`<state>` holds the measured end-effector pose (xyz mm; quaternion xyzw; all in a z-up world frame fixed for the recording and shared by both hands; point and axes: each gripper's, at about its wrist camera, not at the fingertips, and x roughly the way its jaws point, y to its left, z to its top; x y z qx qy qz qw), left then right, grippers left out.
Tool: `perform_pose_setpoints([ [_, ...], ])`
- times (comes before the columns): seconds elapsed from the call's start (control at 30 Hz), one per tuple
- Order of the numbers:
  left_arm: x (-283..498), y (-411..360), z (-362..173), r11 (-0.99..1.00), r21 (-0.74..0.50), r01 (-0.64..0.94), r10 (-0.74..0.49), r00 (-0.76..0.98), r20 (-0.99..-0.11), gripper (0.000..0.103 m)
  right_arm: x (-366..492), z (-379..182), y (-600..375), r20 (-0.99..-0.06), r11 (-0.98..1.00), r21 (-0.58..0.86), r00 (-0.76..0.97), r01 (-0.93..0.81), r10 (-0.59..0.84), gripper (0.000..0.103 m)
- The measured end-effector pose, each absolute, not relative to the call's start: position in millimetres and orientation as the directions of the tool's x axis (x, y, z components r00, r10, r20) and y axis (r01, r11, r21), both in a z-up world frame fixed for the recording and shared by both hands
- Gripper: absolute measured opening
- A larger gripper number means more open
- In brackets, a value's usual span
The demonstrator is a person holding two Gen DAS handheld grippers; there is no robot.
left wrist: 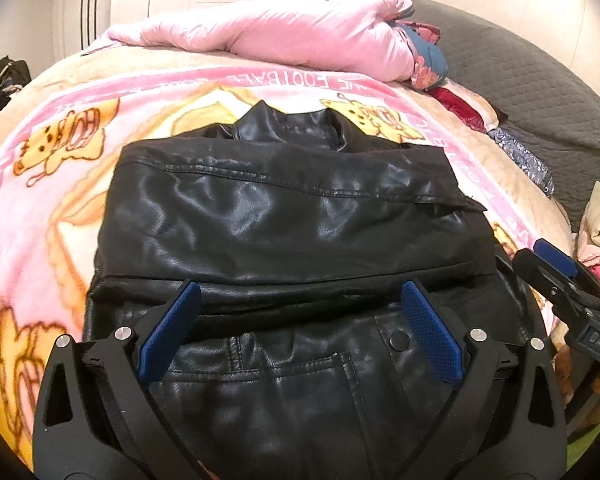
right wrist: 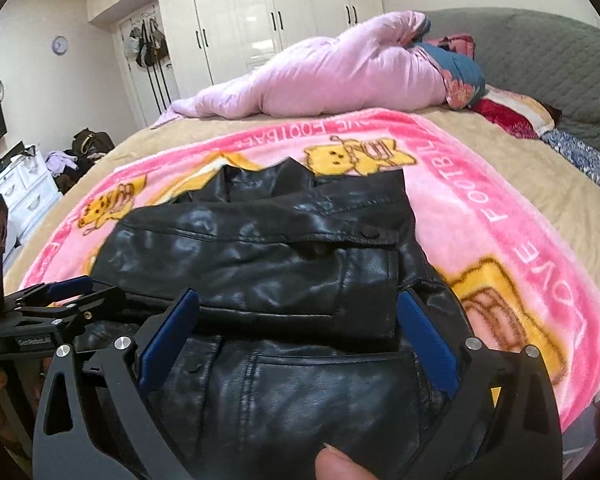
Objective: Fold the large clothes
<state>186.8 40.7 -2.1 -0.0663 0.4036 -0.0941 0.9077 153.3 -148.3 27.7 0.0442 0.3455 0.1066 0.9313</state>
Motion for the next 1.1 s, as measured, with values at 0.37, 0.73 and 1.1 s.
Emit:
perform_pose_setpoints([
  [0.37,160.4,55.6,27.8,0.974,-0.197,0.109,-0.215,0.711,-0.669,0.094,123.7,59.7,-139.0,-0.581,0.969,0.136,0.775,-0.208,0.248,0.099],
  [0.73,122.2,59.1,55.4,0.975,-0.180,0.132,-0.217,0.751,-0.623,0.094,93.3,83.1,-136.3,-0.546,0.966,0.122,0.797,-0.230,0.258,0.099],
  [1.1,87.6,74.4,68.3,0.976,-0.175,0.128,-0.209,0.770,-0.603,0.094,61.6,95.3,-138.8,-0.533,0.958,0.121,0.797,-0.261,0.284,0.099],
])
